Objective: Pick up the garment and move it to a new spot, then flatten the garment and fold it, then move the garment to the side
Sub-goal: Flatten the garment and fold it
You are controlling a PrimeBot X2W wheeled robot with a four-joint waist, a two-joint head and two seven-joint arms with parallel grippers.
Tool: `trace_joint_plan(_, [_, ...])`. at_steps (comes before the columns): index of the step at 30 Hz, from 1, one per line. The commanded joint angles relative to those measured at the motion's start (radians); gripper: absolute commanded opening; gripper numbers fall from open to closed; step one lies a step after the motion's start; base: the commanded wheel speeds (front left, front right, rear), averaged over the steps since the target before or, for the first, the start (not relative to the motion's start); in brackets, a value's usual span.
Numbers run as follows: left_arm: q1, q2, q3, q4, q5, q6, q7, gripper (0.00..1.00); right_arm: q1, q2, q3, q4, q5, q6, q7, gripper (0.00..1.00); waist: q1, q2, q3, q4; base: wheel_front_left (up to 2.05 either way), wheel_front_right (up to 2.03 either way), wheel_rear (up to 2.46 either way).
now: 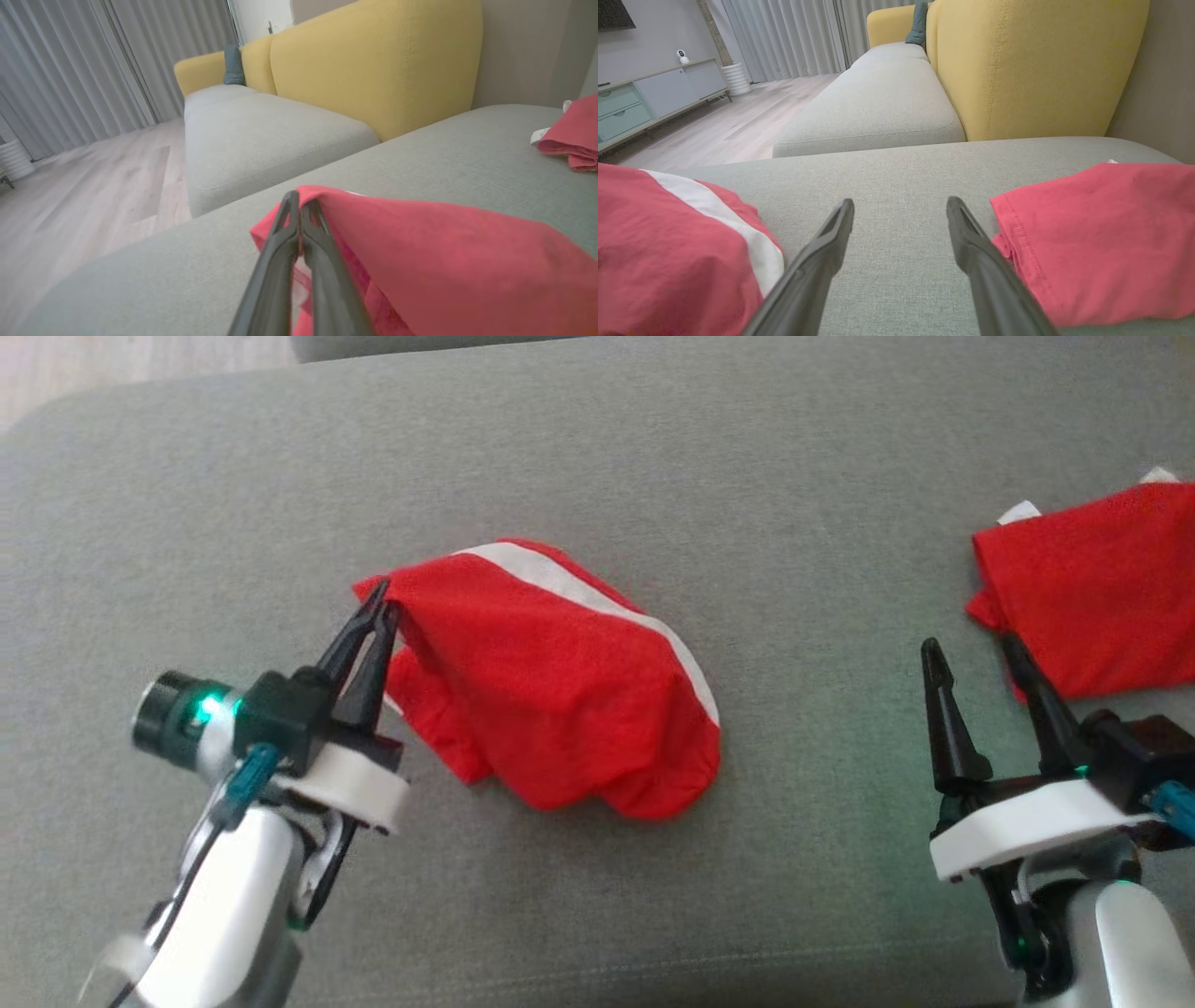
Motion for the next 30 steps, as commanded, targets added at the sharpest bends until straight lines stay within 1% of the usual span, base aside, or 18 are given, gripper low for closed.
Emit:
trace_joint_plan(1, [0.001, 0.044, 0.049, -0.064, 0.012, 0.012, -0.010, 0.00, -0.023, -0.004, 0.019, -0.037, 0.009, -0.001, -0.008, 1.00, 0.0000, 0.0000, 0.000, 0.015, 0.00, 0.00, 0.00])
trace_joint_plan(4, [0.052, 0.075, 0.062, -0.114, 0.014, 0.028, -0.005, 0.00, -0.024, -0.004, 0.019, -0.037, 0.009, -0.001, -0.005, 1.00, 0.0000, 0.0000, -0.001, 0.027, 0.00, 0.00, 0.00])
trace_joint_plan(8, [0.155, 0.082, 0.067, -0.120, -0.020, 0.039, 0.022, 0.00, -0.029, -0.004, 0.025, -0.031, 0.012, -0.001, -0.002, 1.00, 0.0000, 0.0000, 0.000, 0.032, 0.00, 0.00, 0.00])
trace_joint_plan(10, [0.202, 0.072, 0.060, -0.103, -0.040, 0.038, 0.026, 0.00, -0.030, -0.004, 0.026, -0.029, 0.014, -0.001, -0.002, 1.00, 0.0000, 0.0000, 0.000, 0.033, 0.00, 0.00, 0.00])
trace_joint_plan(14, [0.257, 0.034, 0.032, -0.034, -0.072, 0.029, 0.025, 0.00, -0.029, -0.004, 0.025, -0.025, 0.016, -0.001, 0.000, 1.00, 0.0000, 0.0000, 0.001, 0.039, 0.00, 0.00, 0.00])
trace_joint_plan(18, [0.257, -0.004, 0.002, 0.039, -0.088, 0.008, 0.016, 0.00, -0.030, -0.004, 0.023, -0.024, 0.008, -0.001, 0.009, 1.00, 0.0000, 0.0000, -0.003, 0.043, 0.00, 0.00, 0.00])
trace_joint_plan(22, [0.247, -0.032, -0.029, 0.095, -0.095, -0.021, 0.006, 0.00, -0.028, -0.004, 0.024, -0.026, 0.004, -0.001, 0.018, 1.00, 0.0000, 0.0000, -0.013, 0.045, 0.00, 0.00, 0.00])
trace_joint_plan(24, [0.245, -0.042, -0.034, 0.124, -0.101, -0.027, 0.002, 0.00, -0.026, -0.004, 0.025, -0.026, 0.003, -0.001, 0.021, 1.00, 0.0000, 0.0000, -0.021, 0.044, 0.00, 0.00, 0.00])
trace_joint_plan(25, [0.245, -0.048, -0.030, 0.136, -0.106, -0.024, 0.000, 0.28, -0.024, -0.004, 0.026, -0.026, 0.004, -0.001, 0.022, 1.00, 0.0000, 0.0000, -0.025, 0.043, 0.00, 0.00, 0.00])
trace_joint_plan(26, [0.245, -0.055, -0.023, 0.143, -0.115, -0.021, -0.002, 0.76, -0.022, -0.004, 0.027, -0.027, 0.004, -0.001, 0.024, 1.00, 0.0000, 0.0000, -0.028, 0.043, 0.00, 0.00, 0.00])
trace_joint_plan(27, [0.243, -0.060, -0.016, 0.145, -0.120, -0.017, -0.005, 1.00, -0.020, -0.004, 0.028, -0.028, 0.004, -0.001, 0.025, 1.00, 0.0000, 0.0000, -0.032, 0.043, 0.00, 0.00, 0.00])
trace_joint_plan(30, [0.243, -0.068, 0.015, 0.135, -0.136, -0.001, -0.010, 1.00, -0.013, -0.004, 0.027, -0.033, 0.002, -0.001, 0.029, 1.00, 0.0000, 0.0000, -0.044, 0.044, 0.00, 0.00, 0.00])
